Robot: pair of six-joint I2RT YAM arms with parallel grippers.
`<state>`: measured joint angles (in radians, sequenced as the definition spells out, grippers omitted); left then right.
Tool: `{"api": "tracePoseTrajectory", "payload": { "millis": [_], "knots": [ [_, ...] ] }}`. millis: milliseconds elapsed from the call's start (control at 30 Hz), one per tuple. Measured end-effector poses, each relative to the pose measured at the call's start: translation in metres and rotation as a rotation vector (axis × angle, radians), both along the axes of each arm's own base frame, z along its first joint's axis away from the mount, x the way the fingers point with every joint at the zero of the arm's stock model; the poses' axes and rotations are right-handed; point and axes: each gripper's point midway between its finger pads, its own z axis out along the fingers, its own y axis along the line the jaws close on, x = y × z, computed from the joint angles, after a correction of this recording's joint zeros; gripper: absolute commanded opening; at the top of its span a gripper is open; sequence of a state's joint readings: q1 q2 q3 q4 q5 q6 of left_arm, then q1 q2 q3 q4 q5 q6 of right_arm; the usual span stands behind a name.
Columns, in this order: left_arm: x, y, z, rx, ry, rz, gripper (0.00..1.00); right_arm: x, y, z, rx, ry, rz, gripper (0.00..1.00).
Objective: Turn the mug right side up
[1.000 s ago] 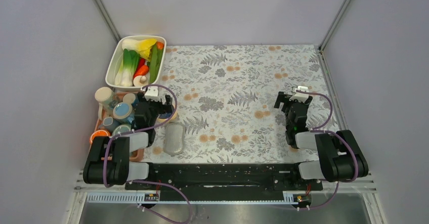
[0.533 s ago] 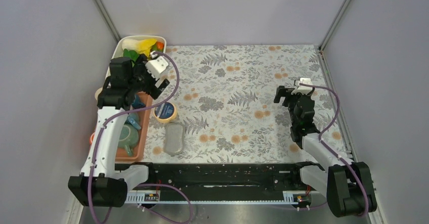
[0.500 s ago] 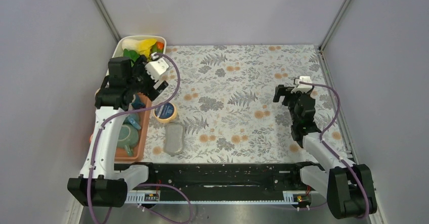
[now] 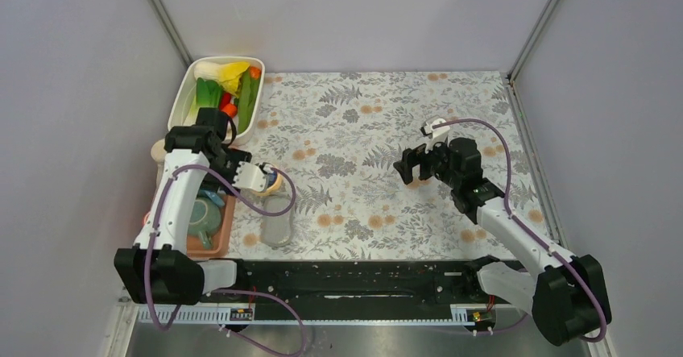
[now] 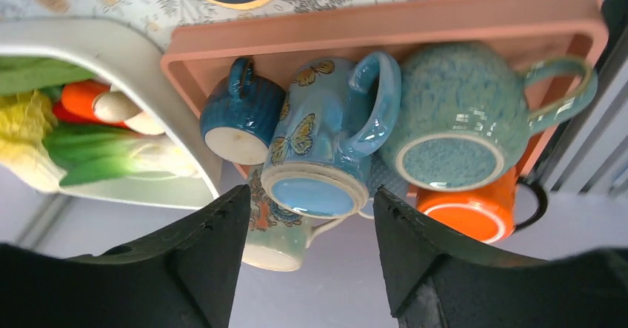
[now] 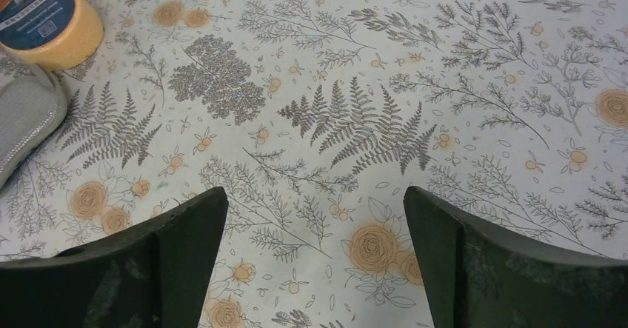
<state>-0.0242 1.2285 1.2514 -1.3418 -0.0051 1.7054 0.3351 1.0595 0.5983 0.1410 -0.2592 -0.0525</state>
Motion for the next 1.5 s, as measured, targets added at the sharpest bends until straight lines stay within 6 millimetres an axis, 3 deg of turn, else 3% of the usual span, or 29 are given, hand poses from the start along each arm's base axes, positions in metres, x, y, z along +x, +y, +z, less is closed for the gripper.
{"api": "tracePoseTrajectory", "payload": {
  "millis": [100, 300, 500, 900, 1133, 1267, 1500],
  "knots": [
    [0.002, 0.008, -0.010, 0.067, 0.073, -0.087, 0.66, -0.007, 0.005, -0.006, 0.000, 0.024, 0.030, 0.99],
    [0.006, 0.015, -0.038, 0.104, 0.204, -0.132, 0.55, -0.020, 0.005, 0.006, 0.032, -0.029, 0.054, 0.99],
    [-0.007, 0.016, -0.072, 0.101, 0.286, -0.132, 0.50, -0.024, 0.004, 0.012, 0.044, -0.059, 0.053, 0.99],
    [0.024, 0.027, -0.091, 0.155, 0.238, -0.061, 0.46, -0.028, 0.006, 0.019, 0.058, -0.081, 0.073, 0.99],
    [0.044, 0.028, -0.080, 0.149, 0.151, -0.002, 0.56, -0.031, 0.006, 0.025, 0.069, -0.096, 0.078, 0.99],
    [0.037, 0.027, -0.068, 0.135, 0.169, 0.039, 0.62, -0.032, 0.007, 0.025, 0.074, -0.094, 0.080, 0.99],
    [-0.011, 0.033, -0.071, 0.169, 0.282, 0.068, 0.62, -0.034, 0.008, 0.026, 0.081, -0.092, 0.091, 0.99]
  ]
}}
